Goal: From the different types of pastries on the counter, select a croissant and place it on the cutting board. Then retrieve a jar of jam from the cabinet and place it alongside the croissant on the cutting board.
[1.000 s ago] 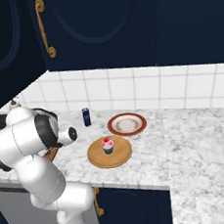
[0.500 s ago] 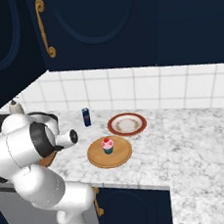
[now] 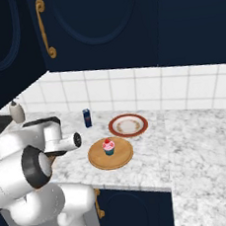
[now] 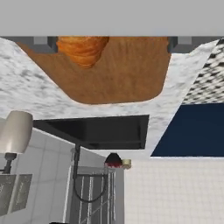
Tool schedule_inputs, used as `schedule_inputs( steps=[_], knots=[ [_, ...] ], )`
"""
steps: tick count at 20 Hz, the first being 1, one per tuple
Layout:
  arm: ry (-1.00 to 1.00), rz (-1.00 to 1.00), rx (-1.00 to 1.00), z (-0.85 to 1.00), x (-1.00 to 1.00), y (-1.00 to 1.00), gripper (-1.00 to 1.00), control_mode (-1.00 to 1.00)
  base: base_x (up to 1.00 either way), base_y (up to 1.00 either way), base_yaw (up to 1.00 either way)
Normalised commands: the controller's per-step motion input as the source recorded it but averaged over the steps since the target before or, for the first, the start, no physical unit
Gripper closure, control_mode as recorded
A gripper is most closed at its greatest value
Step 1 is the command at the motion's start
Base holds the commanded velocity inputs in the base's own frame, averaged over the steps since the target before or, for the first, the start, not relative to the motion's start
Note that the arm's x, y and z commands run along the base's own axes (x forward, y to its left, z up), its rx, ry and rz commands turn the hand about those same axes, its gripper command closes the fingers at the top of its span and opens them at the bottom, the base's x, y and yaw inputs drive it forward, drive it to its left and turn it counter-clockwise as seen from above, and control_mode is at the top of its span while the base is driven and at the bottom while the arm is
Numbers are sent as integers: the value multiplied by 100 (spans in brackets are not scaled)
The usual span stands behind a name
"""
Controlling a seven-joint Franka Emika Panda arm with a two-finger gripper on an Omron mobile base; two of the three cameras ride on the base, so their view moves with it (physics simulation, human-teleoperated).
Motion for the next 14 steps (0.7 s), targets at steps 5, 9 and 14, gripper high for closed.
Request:
schedule_inputs(
  steps=[5, 9, 14],
  knots=[
    [-9, -2, 8, 66, -49, -44, -100, -100, 0, 0, 0],
    [-9, -5, 7, 63, -58, -60, -100, -100, 0, 0, 0],
    [-11, -10, 2, 16, -91, -63, -100, -100, 0, 0, 0]
  ],
)
